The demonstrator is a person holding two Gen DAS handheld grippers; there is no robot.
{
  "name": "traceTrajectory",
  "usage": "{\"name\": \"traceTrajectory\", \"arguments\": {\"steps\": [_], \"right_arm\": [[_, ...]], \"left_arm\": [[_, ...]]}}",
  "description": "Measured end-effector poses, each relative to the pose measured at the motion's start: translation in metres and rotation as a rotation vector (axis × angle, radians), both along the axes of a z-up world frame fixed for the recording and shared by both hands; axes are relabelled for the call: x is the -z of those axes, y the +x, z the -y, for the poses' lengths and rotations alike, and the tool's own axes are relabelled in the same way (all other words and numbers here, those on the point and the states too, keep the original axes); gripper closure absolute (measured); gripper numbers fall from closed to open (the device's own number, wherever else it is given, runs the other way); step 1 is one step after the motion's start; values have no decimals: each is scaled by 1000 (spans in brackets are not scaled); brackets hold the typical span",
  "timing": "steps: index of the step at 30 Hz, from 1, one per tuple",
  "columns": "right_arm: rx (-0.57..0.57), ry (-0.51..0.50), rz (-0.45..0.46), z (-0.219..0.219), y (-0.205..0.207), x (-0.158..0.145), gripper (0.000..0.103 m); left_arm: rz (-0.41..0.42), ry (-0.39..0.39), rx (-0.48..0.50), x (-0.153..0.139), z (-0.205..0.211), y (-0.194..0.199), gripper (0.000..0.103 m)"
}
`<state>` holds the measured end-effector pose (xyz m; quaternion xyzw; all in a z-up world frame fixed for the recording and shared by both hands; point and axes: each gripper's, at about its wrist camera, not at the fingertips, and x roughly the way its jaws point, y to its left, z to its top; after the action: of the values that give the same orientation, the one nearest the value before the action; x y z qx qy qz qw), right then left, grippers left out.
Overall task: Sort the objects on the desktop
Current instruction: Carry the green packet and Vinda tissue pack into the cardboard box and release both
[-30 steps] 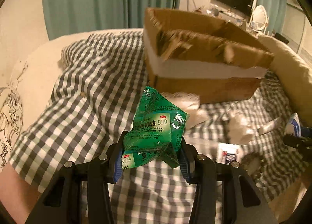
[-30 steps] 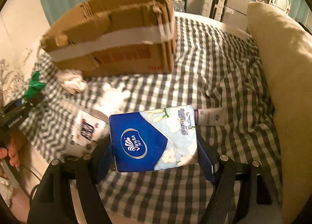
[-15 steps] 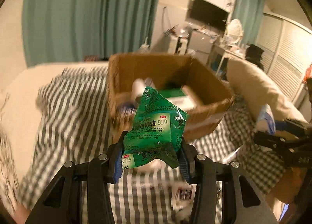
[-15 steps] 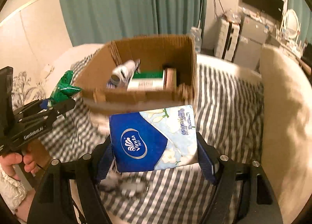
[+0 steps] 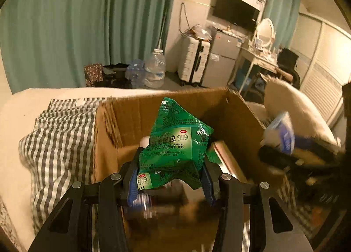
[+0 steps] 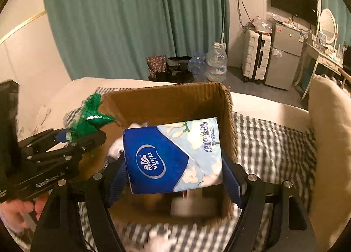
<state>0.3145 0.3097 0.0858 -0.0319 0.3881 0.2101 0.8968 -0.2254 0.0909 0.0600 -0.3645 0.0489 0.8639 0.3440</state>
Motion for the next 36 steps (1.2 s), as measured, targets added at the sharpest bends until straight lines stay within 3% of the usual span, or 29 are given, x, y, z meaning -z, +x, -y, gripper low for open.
{"name": "traceTrajectory", "arguments": {"steps": [4,7,13,24,28,30,31,36], "right_arm": [[27,7,-18,-15,34,14,28],[49,24,-37,-20,53,22,28],[83,48,-83,-21,79,30,28],[149,-78,-114,-34,84,37,27],[197,-94,-107,-33,83,37,20],[211,-92,-105,-31,82,36,20],[211,-84,-104,-30,81,36,20],[202,-74,-82,-29,69,29,18]], "left_arm": [[-43,-20,0,0,-17,-21,56],[-7,1,-15,6,-26,-38,56],[10,-53,-23,20,-38,-57,56],[53,-60,-58,29,-36,-65,56],[41,-100,-73,30,-39,-65,47],[58,-121,-117,33,-35,-67,27],[81,-115,-147,34,-30,-69,23],[124,12,-108,30,-9,-65,14]]}}
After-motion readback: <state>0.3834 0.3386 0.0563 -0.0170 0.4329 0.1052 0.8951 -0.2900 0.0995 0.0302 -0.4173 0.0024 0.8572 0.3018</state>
